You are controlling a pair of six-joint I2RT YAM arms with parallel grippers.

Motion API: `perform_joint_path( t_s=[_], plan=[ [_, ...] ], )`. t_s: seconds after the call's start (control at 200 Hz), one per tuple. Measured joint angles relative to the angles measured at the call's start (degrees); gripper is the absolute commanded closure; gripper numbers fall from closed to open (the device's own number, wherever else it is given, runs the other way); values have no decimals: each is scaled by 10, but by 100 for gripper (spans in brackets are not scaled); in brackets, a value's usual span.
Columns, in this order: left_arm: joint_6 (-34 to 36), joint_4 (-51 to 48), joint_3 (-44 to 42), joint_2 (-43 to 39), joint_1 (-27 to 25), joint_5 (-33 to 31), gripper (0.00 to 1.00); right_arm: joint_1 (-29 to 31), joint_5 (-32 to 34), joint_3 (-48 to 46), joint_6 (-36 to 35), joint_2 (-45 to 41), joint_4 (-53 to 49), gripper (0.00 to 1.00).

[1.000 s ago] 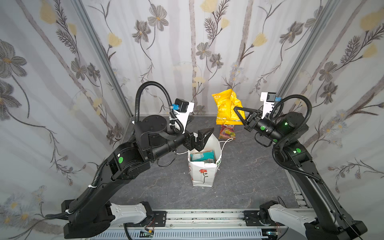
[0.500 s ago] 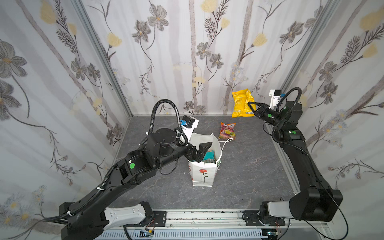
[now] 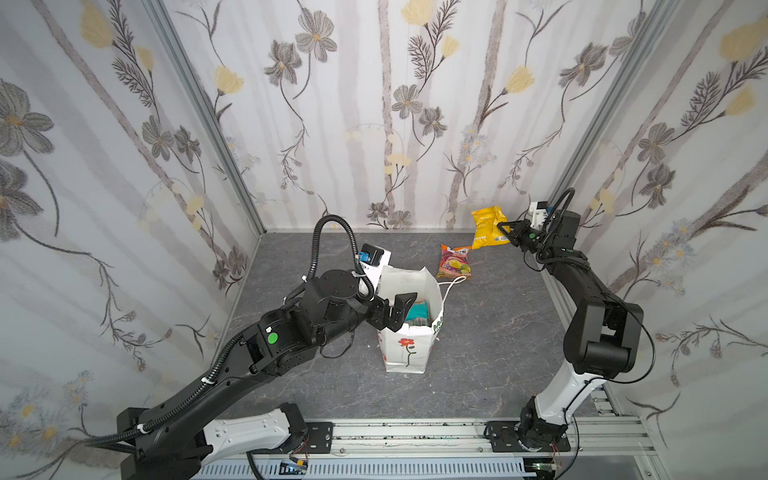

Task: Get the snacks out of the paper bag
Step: 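Carry the yellow pack away with the right gripper and drop it by the orange pack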

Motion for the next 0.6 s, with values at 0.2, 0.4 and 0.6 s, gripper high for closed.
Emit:
perform_joint_path(
  t_s=[0.2,0.4,0.6],
  plan=[
    [-8,-5,14,12,0,-6,0,-2,3,29,-16,74,-20,100],
    [-15,-10,16,18,0,-8,0,-3,34,80,-60,136,-88,100],
    [-15,-12,19,24,0,-10,0,-6,62,92,-93,171,-148,100]
  ],
)
